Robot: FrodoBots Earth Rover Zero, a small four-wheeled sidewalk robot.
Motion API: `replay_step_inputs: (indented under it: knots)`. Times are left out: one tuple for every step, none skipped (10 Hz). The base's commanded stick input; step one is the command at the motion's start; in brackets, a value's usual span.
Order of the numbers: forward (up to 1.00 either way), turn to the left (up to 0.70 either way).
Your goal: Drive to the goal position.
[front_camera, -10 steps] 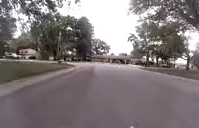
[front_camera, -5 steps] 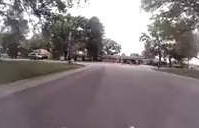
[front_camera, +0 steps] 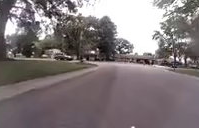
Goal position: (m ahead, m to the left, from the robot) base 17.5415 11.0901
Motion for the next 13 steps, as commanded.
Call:
replay_step_inputs:
  knots:
    - [0.70,0.00]
    - [0.70,0.00]
    - [0.70,0.00]
    - [0.70,0.00]
    - [0.70,0.00]
    - [0.70,-0.02]
    - [0.70,-0.25]
    - [0.70,-0.35]
    - [0.70,-0.27]
    - [0.70,-0.06]
    - [0.70,0.00]
    - [0.70,0.00]
    - [0.70,0.00]
